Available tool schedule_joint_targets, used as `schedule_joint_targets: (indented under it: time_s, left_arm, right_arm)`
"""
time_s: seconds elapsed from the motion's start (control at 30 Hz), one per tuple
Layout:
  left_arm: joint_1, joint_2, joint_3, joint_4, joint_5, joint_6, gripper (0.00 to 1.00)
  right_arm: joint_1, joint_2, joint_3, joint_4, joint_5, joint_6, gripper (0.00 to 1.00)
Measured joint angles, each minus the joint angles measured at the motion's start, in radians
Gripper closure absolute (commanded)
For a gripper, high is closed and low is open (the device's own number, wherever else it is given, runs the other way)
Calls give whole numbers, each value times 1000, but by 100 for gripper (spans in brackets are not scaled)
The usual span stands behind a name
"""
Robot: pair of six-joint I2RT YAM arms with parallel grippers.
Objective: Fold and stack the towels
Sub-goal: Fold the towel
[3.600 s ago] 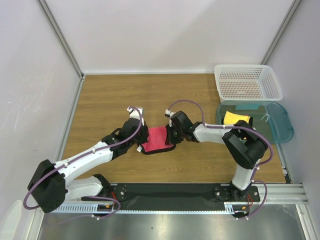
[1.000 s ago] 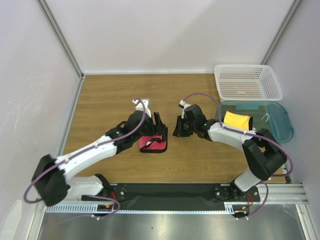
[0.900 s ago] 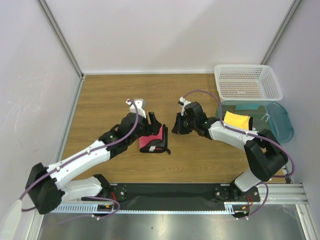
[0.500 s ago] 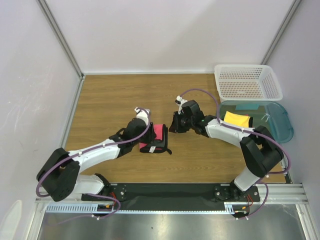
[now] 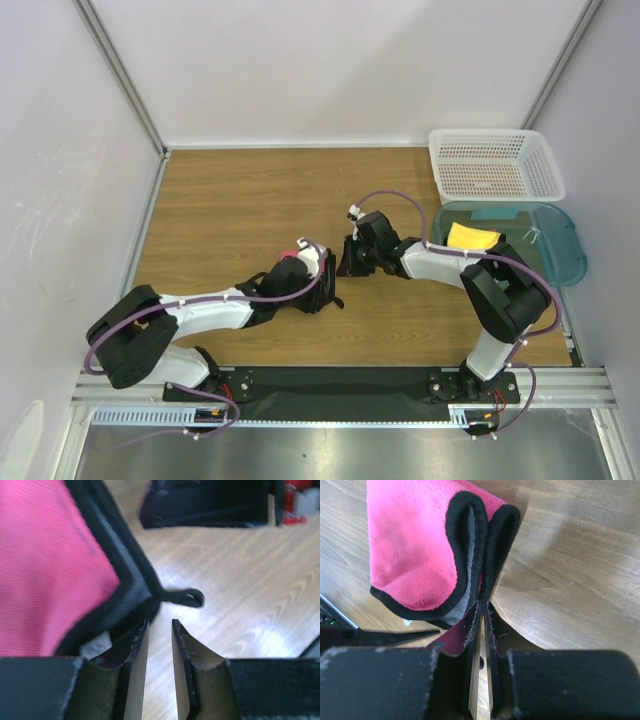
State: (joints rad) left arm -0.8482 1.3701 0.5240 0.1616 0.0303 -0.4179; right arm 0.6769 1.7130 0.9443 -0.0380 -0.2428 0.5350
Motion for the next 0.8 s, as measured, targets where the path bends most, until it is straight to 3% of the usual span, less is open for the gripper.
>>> schedule_joint_targets:
  time_s: [0.23, 0.33, 0.47, 0.6, 0.8]
  left_arm:
    - [-53, -62, -1, -74, -3, 8, 66]
    - [-55, -179, 4, -141, -57, 9, 52]
    - [-46, -292, 47, -201, -153, 11, 46]
    - [25, -287, 63, -201, -194, 10, 48]
    - [127, -131, 63, -188, -203, 8, 55]
  right_arm:
    - [6, 0, -13, 14, 11, 16, 90]
    - [8, 0, -13, 14, 17, 15, 90]
    - [11, -5, -13, 13, 18, 11, 90]
    - [31, -6, -10, 13, 24, 3, 90]
    - [53, -6, -6, 12, 28, 2, 90]
